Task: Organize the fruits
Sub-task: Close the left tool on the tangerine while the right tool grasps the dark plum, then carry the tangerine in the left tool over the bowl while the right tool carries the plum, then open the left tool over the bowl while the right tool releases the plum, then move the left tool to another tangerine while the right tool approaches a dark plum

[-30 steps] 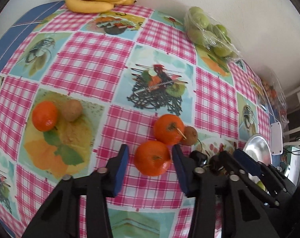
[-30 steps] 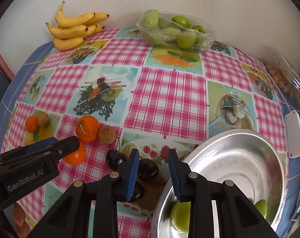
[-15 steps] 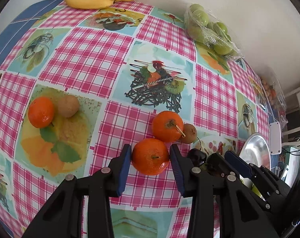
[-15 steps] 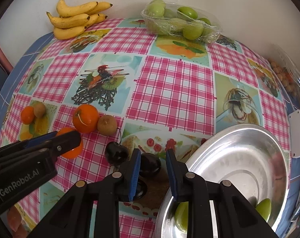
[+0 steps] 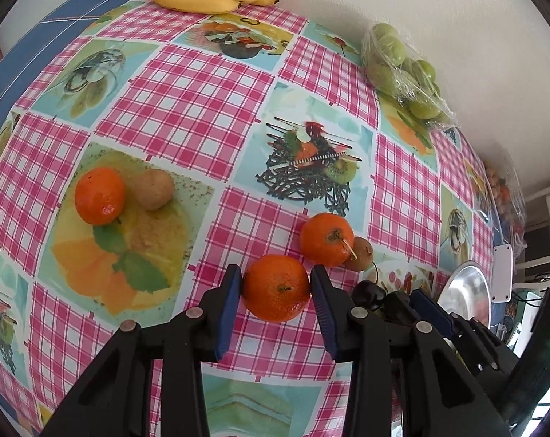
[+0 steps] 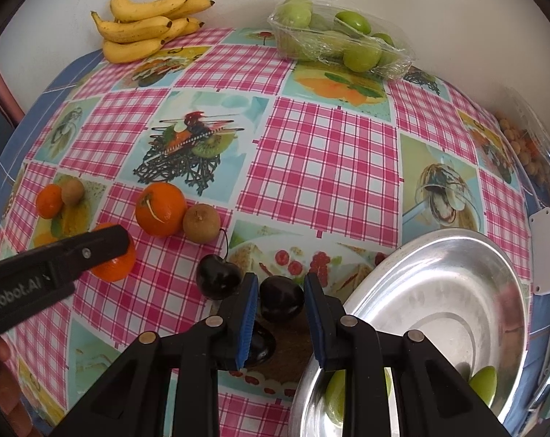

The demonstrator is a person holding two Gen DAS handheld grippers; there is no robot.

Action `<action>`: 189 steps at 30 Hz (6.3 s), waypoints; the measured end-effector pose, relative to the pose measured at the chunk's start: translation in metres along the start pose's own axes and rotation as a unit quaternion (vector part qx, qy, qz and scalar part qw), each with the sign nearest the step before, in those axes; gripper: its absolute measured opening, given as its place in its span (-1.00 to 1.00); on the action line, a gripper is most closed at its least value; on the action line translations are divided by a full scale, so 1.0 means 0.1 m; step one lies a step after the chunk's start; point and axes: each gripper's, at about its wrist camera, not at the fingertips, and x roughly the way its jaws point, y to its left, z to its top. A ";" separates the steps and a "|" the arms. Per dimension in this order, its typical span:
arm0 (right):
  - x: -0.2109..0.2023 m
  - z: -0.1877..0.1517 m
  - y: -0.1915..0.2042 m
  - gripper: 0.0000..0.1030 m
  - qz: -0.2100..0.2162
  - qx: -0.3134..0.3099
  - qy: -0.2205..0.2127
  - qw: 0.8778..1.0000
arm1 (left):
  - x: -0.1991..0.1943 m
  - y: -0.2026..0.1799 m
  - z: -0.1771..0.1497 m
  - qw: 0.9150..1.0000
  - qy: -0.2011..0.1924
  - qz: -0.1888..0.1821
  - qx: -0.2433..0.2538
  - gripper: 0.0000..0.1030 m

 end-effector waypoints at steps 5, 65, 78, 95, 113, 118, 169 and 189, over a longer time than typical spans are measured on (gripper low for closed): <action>0.01 -0.01 0.03 -0.44 -0.011 -0.011 0.002 1.000 | -0.02 0.01 0.00 1.000 -0.001 0.001 -0.005 -0.21; -0.76 -0.06 -0.56 -0.50 -0.007 0.088 -0.085 0.992 | -0.53 -0.38 -0.10 0.996 -0.075 -0.040 0.028 -0.21; -0.77 -0.52 -1.64 -0.50 -0.042 0.232 -0.060 0.970 | -0.31 -1.48 -0.61 0.978 -0.051 -0.070 0.187 -0.21; -0.44 -0.71 -1.81 -0.49 -0.027 0.258 -0.015 0.966 | 0.04 -1.89 -0.85 0.966 -0.045 -0.056 0.249 -0.21; -0.37 -0.68 -1.77 -0.46 -0.037 0.244 0.003 0.969 | 0.06 -1.88 -0.81 0.969 -0.044 -0.043 0.241 -0.10; -0.50 -0.66 -1.76 -0.09 -0.037 0.240 -0.015 0.970 | -0.11 -1.86 -0.75 0.970 -0.059 -0.043 0.232 -0.07; -0.59 -0.28 -0.47 1.00 0.055 0.100 -0.029 0.993 | -0.58 0.07 -0.20 0.991 -0.113 0.074 0.002 0.87; -0.46 -0.20 0.05 1.00 0.087 0.058 -0.027 0.994 | -0.61 0.61 -0.20 0.989 -0.105 0.094 -0.040 0.87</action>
